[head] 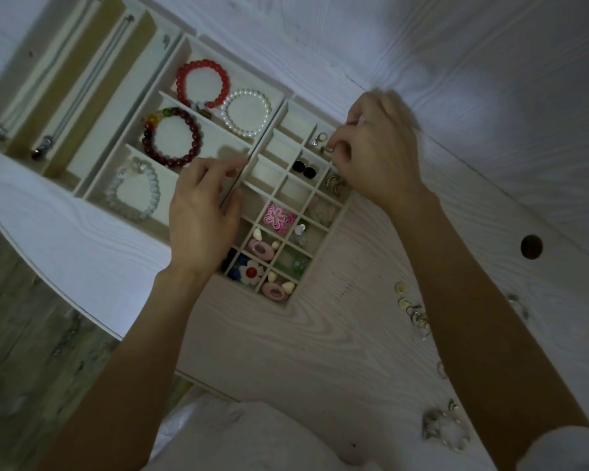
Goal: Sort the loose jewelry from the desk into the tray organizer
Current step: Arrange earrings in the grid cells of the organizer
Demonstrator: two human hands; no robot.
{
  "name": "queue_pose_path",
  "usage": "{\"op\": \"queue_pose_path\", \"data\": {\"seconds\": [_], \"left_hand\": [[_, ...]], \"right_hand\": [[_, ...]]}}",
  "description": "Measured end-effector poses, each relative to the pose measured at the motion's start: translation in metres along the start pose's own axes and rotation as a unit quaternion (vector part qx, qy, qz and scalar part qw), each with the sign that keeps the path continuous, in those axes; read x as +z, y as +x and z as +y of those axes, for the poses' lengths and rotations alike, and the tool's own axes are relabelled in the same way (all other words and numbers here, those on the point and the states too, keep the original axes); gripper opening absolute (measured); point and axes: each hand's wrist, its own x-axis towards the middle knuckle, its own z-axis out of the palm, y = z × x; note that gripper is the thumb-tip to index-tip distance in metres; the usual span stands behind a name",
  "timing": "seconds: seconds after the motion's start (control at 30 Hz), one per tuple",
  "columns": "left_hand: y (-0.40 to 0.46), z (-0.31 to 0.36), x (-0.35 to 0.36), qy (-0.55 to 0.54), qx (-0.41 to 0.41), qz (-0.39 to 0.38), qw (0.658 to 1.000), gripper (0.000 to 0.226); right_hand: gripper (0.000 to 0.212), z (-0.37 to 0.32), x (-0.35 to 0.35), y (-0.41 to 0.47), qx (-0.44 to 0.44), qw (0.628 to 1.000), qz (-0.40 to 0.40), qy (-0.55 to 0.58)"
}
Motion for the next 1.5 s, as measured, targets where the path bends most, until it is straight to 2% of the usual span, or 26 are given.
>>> {"op": "queue_pose_path", "data": {"seconds": [0.27,0.53,0.63,0.73,0.83,1.5], "left_hand": [[-0.001,0.0,0.002,0.005,-0.004,0.004,1.0,0.043],[0.0,0.001,0.001,-0.009,-0.014,0.004,1.0,0.042],[0.0,0.0,0.001,-0.014,-0.015,0.005,1.0,0.042],[0.0,-0.001,0.001,-0.014,-0.016,0.003,1.0,0.043],[0.0,-0.001,0.001,-0.015,-0.016,0.003,1.0,0.042],[0.001,0.0,0.001,-0.023,-0.018,0.003,1.0,0.042]], "right_hand": [[0.017,-0.014,0.0,0.016,0.061,0.994,-0.046,-0.075],[0.016,-0.036,0.001,0.012,0.086,0.985,0.014,-0.147],[0.019,-0.034,0.006,0.01,0.104,0.985,0.072,-0.118],[0.016,-0.021,0.005,0.006,0.073,0.992,0.099,-0.034],[0.011,-0.011,0.0,0.002,0.004,0.997,0.072,0.025],[0.009,-0.013,0.002,0.017,-0.039,0.999,-0.006,-0.034]]}}
